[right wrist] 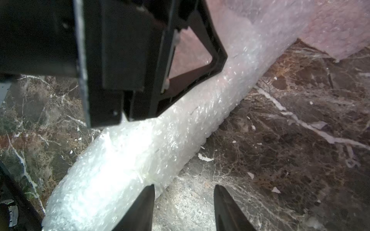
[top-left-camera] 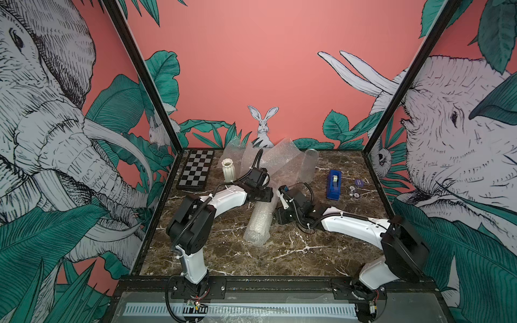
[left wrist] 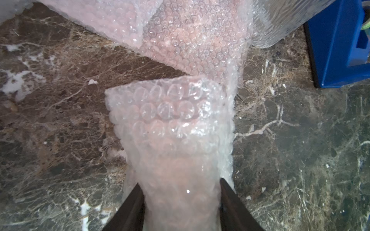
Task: Wrap vases in bubble wrap
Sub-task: Stick the tape on the bubble wrap.
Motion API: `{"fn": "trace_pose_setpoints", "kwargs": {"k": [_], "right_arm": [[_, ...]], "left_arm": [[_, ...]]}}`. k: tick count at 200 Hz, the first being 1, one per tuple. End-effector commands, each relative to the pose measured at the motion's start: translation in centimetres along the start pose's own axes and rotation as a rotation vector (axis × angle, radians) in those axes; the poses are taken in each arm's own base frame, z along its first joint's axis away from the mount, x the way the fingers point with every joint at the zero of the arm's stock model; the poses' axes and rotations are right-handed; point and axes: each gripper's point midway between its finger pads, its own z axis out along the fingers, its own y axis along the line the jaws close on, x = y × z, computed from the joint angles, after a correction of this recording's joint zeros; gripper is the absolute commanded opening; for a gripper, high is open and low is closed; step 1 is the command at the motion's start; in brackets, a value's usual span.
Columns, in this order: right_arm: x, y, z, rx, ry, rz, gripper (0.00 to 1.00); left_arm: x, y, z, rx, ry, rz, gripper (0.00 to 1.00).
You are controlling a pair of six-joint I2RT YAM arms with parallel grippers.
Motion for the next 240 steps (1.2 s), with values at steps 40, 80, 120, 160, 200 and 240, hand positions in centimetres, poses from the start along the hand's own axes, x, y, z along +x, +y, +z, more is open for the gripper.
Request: {"fn": "trace_pose_setpoints", "kwargs": {"k": [40, 80, 120, 160, 200, 240], "right_arm": [[-1.4, 1.0, 1.9, -0.045, -0.022, 0.020, 0.49], [-1.7, 0.7, 2.4, -0.023, -0.034, 0.024, 0.50], [-1.5, -0.2, 2.4, 0.008, -0.034, 0.016, 0.49], [-1.7, -0.4, 1.8, 0.003, -0.050, 0.019, 0.41], [-1.6, 0.0, 2.2, -0.019, -0.041, 0.019, 0.38], [-1.7, -0.1, 1.7, -0.024, -0.060, 0.025, 0.43]], "left_arm": [[4.4, 1.5, -0.4, -0.053, 0.141, -0.027, 0.49], [4.6, 1.4, -0.4, -0.050, 0.143, -0.030, 0.49], [4.6, 1.5, -0.5, -0.053, 0.140, -0.033, 0.49], [4.7, 1.7, -0.4, -0.056, 0.143, -0.031, 0.49], [4.7, 1.6, -0.3, -0.054, 0.144, -0.032, 0.49], [4.8, 1.7, -0.3, -0.057, 0.146, -0.033, 0.49]]}}
